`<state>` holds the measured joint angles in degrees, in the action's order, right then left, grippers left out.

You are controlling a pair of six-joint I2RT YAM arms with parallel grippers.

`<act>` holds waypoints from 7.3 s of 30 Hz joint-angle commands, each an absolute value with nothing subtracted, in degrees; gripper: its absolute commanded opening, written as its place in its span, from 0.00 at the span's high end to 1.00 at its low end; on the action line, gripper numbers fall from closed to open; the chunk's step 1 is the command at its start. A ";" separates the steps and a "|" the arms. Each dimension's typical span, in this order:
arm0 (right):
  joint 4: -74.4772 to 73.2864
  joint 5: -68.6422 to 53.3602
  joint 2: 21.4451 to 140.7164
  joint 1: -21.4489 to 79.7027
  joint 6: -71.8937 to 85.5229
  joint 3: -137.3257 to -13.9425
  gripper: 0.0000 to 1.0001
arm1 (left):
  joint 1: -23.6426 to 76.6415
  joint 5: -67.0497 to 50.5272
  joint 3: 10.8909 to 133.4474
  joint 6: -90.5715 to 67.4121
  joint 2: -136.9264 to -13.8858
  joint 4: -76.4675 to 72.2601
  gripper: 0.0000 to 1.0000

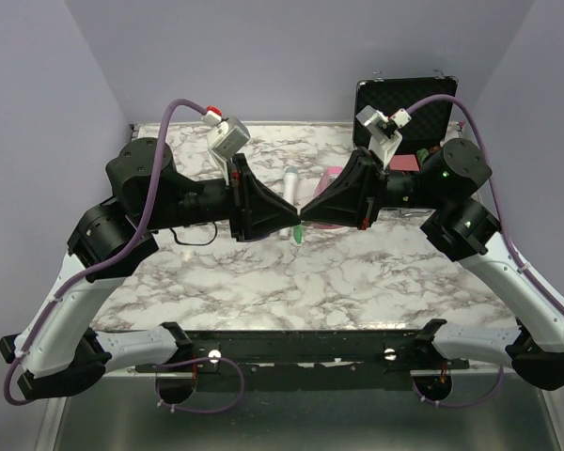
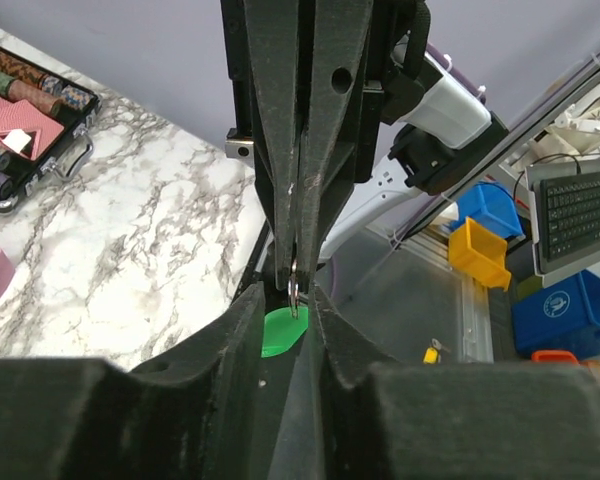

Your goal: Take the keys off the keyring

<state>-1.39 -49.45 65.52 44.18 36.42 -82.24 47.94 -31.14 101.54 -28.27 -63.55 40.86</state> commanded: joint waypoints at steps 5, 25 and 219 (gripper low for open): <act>1.76 -52.12 65.57 44.47 37.70 -82.88 0.99 | 47.55 -33.13 100.02 -29.35 -63.10 39.82 0.91; 19.05 -48.44 64.34 44.39 48.77 -76.21 0.99 | 47.64 -23.30 93.87 -35.59 -57.84 30.77 1.00; 15.29 -52.21 66.36 44.47 47.11 -81.12 0.99 | 49.48 -25.58 102.13 -27.60 -62.31 36.74 0.70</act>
